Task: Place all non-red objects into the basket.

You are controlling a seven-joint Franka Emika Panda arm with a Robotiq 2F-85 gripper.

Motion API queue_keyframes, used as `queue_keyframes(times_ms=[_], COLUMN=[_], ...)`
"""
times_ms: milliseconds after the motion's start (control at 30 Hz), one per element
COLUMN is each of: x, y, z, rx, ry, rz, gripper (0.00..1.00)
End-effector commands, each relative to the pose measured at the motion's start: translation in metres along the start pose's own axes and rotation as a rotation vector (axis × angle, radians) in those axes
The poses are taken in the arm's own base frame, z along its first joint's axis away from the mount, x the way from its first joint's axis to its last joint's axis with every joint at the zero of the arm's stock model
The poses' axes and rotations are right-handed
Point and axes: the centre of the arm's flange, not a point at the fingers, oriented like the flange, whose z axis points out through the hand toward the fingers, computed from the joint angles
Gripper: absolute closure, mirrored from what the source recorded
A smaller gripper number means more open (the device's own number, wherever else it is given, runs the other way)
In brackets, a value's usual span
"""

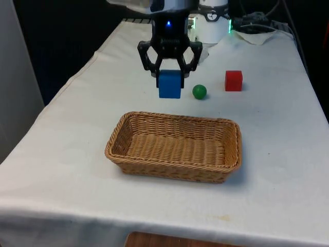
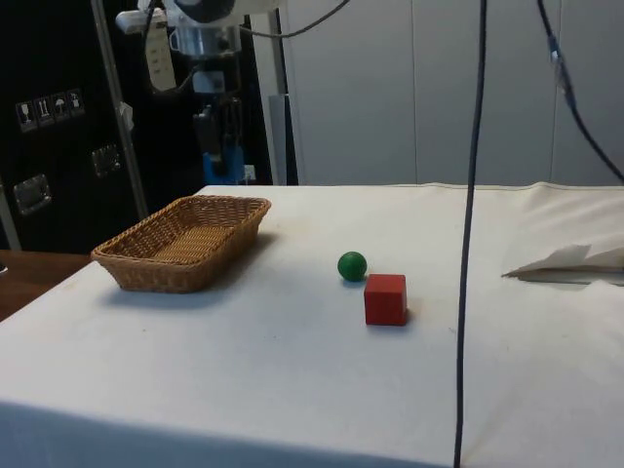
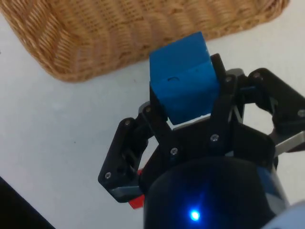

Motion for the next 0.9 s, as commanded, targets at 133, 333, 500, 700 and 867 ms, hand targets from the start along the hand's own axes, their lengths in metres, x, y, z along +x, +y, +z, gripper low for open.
queue_keyframes(times_ms=[133, 333, 500, 700, 867], x=[0.017, 0.029, 0.036, 0.045, 0.048], y=[-0.002, -0.001, 0.002, 0.006, 0.006], z=[0.011, 0.027, 0.040, 0.062, 0.076], rx=[0.016, 0.026, 0.026, 0.048, 0.052], ry=[0.002, 0.011, 0.017, 0.029, 0.032], rz=[-0.002, -0.003, -0.002, -0.003, -0.005], gripper=[0.98, 0.98, 0.98, 0.98, 0.98])
